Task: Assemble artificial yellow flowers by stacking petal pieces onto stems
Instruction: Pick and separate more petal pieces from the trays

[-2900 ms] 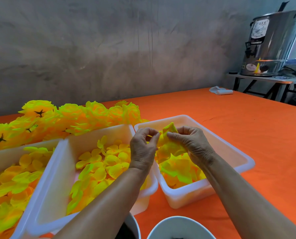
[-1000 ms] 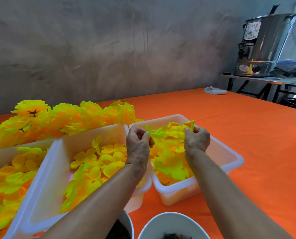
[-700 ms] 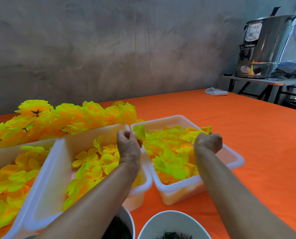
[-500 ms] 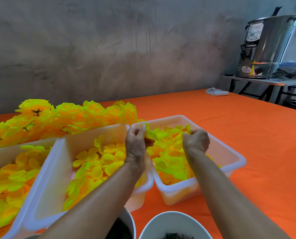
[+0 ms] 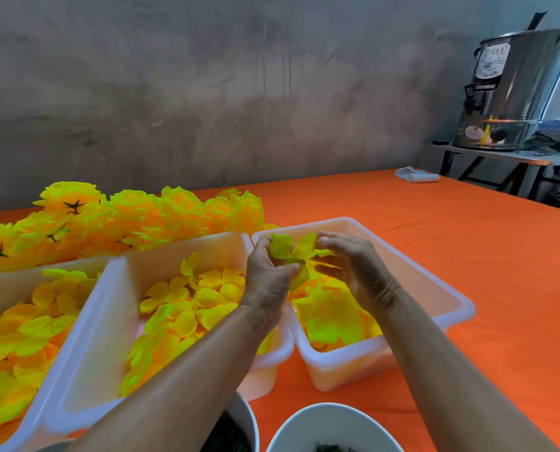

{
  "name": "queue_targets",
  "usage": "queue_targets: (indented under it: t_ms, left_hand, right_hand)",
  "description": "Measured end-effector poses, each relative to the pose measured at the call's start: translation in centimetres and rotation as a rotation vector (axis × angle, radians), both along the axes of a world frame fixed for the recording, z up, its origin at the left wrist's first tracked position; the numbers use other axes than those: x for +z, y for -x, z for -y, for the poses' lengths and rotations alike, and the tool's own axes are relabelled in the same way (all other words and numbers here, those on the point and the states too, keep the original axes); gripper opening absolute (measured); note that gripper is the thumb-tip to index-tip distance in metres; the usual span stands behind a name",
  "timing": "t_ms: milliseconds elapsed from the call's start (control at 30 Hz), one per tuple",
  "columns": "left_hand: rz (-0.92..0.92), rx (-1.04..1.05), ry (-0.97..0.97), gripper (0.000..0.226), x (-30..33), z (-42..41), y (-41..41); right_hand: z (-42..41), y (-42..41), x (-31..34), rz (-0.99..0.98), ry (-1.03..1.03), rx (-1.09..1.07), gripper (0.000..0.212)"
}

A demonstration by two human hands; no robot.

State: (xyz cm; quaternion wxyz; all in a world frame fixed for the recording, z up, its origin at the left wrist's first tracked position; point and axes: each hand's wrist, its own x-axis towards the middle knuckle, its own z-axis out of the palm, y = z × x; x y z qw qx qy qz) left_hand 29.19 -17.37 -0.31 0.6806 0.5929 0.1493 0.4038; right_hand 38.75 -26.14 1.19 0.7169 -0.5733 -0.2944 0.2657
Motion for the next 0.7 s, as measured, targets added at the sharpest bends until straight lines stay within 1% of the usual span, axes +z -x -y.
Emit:
queue_targets:
  t_ms: [67,100,133,233,300,400,500,633,700]
  left_hand:
    - [0.015,0.014,-0.007,0.048,0.1,0.0,0.0]
    - [0.022,0.012,-0.008,0.048,0.1,0.1,0.0]
    - [0.024,0.002,-0.012,0.046,0.1,0.1,0.0]
    - [-0.016,-0.032,-0.064,0.036,0.0,0.3,0.0]
    - [-0.035,-0.025,-0.075,0.026,-0.1,0.3,-0.1]
    - [-0.039,-0.011,-0.033,0.018,-0.1,0.3,-0.1]
    - [-0.074,-0.007,-0.035,0.012,-0.1,0.2,-0.1]
    - [-0.093,0.009,-0.035,0.01,0.0,0.2,0.1]
    - [-0.085,0.022,-0.021,0.012,0.1,0.3,0.1]
  right_hand:
    - [0.3,-0.2,0.1,-0.031,-0.029,0.114,0.038]
    - [0.4,-0.2,0.0,-0.005,-0.023,0.142,0.039]
    - [0.5,-0.2,-0.1,0.035,-0.005,0.148,0.034]
    - [0.4,0.0,-0.4,0.11,0.036,0.091,0.016]
    - [0.3,-0.2,-0.5,0.102,0.03,0.019,0.011]
    - [0.3,-0.6,-0.6,0.09,0.025,-0.071,0.012]
    - [0.3,-0.8,-0.7,0.097,0.039,-0.109,0.015]
    - [0.3,-0.6,-0.9,0.139,0.063,-0.15,0.022]
    - [0.3,-0.6,-1.0,0.158,0.073,-0.16,0.026]
